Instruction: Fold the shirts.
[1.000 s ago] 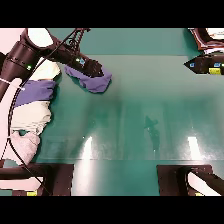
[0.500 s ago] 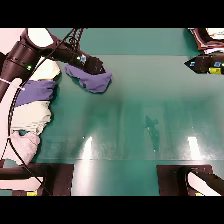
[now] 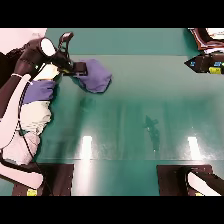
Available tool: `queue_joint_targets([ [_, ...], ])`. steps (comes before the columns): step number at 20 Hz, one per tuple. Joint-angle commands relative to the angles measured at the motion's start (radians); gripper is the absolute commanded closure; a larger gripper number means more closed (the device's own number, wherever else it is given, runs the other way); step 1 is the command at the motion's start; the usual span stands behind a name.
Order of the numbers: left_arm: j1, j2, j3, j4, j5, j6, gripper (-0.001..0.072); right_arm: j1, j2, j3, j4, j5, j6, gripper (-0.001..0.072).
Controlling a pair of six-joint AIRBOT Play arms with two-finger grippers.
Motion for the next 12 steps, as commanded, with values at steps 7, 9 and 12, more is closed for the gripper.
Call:
queue_joint_targets([
  [7,0.057,-0.138,-0.023,-0.227,0.212,-0.047,0.0444,0.001,0.002,0.001,0.001,-0.007,0.0,0.0697],
  [9,0.057,-0.137,0.026,-0.228,0.167,-0.043,0.0682,0.001,0.013,0.002,0.001,-0.016,0.0,0.0696],
  [12,0.056,-0.092,0.165,-0.225,0.071,0.011,0.0684,0.0,0.074,0.002,0.0,-0.088,0.0,0.0696],
])
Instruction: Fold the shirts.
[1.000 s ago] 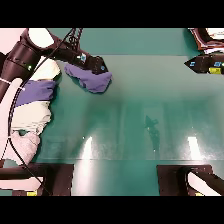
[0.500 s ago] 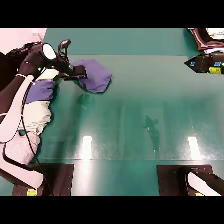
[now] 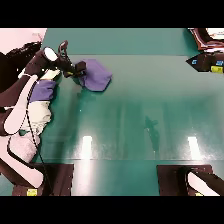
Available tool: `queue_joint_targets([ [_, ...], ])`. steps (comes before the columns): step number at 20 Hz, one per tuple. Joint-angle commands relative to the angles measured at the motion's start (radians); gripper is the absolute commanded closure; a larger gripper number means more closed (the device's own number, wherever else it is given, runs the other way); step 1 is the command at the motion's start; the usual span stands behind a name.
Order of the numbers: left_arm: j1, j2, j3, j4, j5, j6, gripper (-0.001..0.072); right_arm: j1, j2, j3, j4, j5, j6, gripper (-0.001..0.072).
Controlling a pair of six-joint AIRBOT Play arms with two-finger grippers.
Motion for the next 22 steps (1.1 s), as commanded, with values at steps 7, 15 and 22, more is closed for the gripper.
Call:
queue_joint_targets([
  [7,-0.106,0.423,0.299,-0.01,-0.13,0.176,0.0684,0.0,0.241,0.002,-0.001,-0.189,0.0,0.0696],
  [15,-0.494,0.484,0.074,0.073,-0.264,0.175,0.0682,0.0,0.308,0.002,0.0,-0.171,0.001,0.0696],
  [22,-0.449,0.502,-0.232,0.113,-0.142,0.14,0.0086,0.0,0.308,0.001,-0.001,-0.07,0.001,0.0696],
])
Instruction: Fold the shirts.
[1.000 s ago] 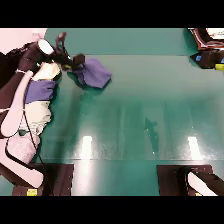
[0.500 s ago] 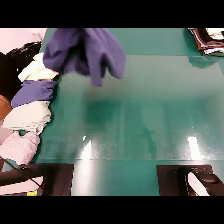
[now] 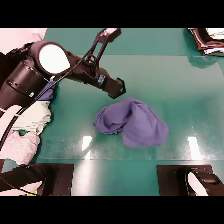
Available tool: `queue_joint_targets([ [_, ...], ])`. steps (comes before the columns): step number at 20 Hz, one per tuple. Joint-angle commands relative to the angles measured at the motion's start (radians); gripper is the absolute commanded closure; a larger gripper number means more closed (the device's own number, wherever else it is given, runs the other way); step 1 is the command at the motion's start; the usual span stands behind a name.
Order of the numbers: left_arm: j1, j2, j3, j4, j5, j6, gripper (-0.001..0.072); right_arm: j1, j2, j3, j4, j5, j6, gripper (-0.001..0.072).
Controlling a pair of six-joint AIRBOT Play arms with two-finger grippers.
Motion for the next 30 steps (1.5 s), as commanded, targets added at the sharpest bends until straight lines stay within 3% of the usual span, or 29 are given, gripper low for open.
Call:
queue_joint_targets([
  [1,0.114,0.031,-0.052,0.039,-0.046,-0.031,0.0086,0.0,0.002,0.0,0.001,0.043,0.001,0.0696],
  [4,0.304,0.082,-0.077,0.066,-0.191,-0.026,0.0086,0.0,0.002,0.0,0.001,0.042,0.001,0.0696],
  [6,0.371,0.108,-0.205,0.059,-0.211,-0.025,0.0086,0.0,0.002,0.0,0.001,0.042,0.001,0.0696],
  [9,0.384,0.111,-0.496,-0.03,-0.106,-0.021,0.0086,0.0,-0.011,0.0,0.002,0.043,0.001,0.0696],
  [12,0.384,0.098,-0.71,-0.233,0.139,0.06,0.0086,0.001,-0.046,0.0,0.028,0.07,0.001,0.0697],
  [17,0.33,-0.017,-0.756,-0.415,0.245,0.187,0.0086,0.001,-0.103,0.0,0.035,0.11,0.001,0.0696],
  [21,0.254,-0.086,-0.756,-0.415,0.293,0.184,0.0088,0.001,-0.098,0.0,0.03,0.112,0.001,0.0696],
  [22,0.252,-0.09,-0.756,-0.416,0.293,0.184,0.0128,0.0,-0.093,0.0,0.028,0.111,0.001,0.0697],
  [24,0.259,-0.089,-0.74,-0.412,0.292,0.184,0.0597,0.0,-0.088,-0.001,0.023,0.114,0.001,0.0696],
  [25,0.274,-0.085,-0.719,-0.406,0.277,0.183,0.0677,0.0,-0.088,-0.001,0.023,0.117,0.001,0.0697],
  [28,0.389,-0.053,-0.579,-0.364,0.163,0.185,0.0682,0.0,-0.098,-0.003,-0.064,0.208,0.003,0.0696],
  [30,0.47,-0.018,-0.469,-0.305,0.117,0.185,0.0682,0.0,-0.134,-0.011,-0.187,0.361,0.072,0.0696],
])
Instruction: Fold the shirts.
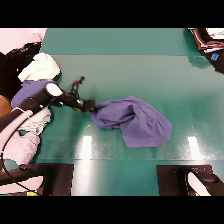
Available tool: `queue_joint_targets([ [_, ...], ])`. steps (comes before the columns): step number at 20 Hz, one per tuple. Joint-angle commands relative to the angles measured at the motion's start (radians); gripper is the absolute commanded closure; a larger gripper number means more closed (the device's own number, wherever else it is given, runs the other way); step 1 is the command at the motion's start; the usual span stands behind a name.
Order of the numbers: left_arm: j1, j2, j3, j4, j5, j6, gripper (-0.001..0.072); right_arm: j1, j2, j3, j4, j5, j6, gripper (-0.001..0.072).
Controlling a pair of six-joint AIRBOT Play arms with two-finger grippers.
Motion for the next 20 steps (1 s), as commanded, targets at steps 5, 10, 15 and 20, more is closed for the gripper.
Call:
queue_joint_targets([
  [5,0.15,0.056,0.277,0.132,-0.1,0.003,0.0682,0.0,-0.175,-0.246,-0.201,0.277,0.081,0.0241],
  [10,0.15,0.053,0.277,0.148,-0.102,0.003,0.0682,0.026,-0.401,-0.439,0.069,0.102,0.05,0.0281],
  [15,0.15,0.052,0.277,0.175,-0.101,0.002,0.0682,0.18,-0.605,-0.383,0.114,0.022,0.041,0.0281],
  [20,0.15,0.053,0.277,0.18,-0.111,0.003,0.0682,0.302,-0.753,-0.243,0.108,0.007,0.041,0.0495],
])
